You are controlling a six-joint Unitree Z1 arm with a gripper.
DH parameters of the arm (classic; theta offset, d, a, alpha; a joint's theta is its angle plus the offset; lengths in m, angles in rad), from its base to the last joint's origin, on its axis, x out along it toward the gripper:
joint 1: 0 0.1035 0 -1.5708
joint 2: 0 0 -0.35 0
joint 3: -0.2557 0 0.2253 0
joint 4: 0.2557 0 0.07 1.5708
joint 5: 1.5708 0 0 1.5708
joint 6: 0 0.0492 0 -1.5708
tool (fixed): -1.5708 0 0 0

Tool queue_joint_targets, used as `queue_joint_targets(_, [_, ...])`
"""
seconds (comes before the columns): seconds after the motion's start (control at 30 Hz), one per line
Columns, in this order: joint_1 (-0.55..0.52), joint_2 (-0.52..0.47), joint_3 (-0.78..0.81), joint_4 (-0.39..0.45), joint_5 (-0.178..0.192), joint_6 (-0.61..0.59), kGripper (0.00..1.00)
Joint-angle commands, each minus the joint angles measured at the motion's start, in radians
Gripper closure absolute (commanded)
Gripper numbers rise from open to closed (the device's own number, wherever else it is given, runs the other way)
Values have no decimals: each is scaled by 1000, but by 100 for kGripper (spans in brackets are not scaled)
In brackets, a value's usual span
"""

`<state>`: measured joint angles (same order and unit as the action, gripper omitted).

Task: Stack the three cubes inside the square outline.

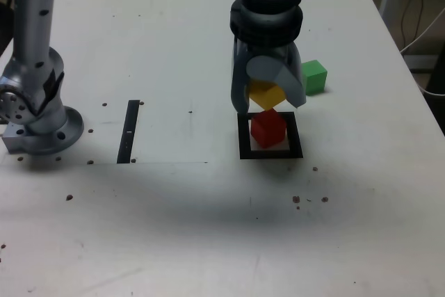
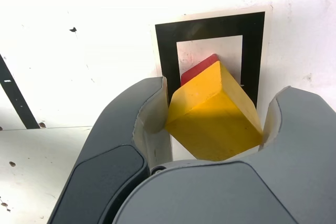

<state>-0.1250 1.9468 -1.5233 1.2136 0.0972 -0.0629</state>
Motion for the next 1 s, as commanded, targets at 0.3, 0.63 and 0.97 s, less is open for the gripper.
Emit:
queue_joint_targets(0.3, [-46,13,0,9,-8,-22,63])
queue_joint_targets(0.63, [-53,55,7,-10,-2,-26,63])
queue_joint_targets(0.97, [-53,68,3,-20,10,-26,63])
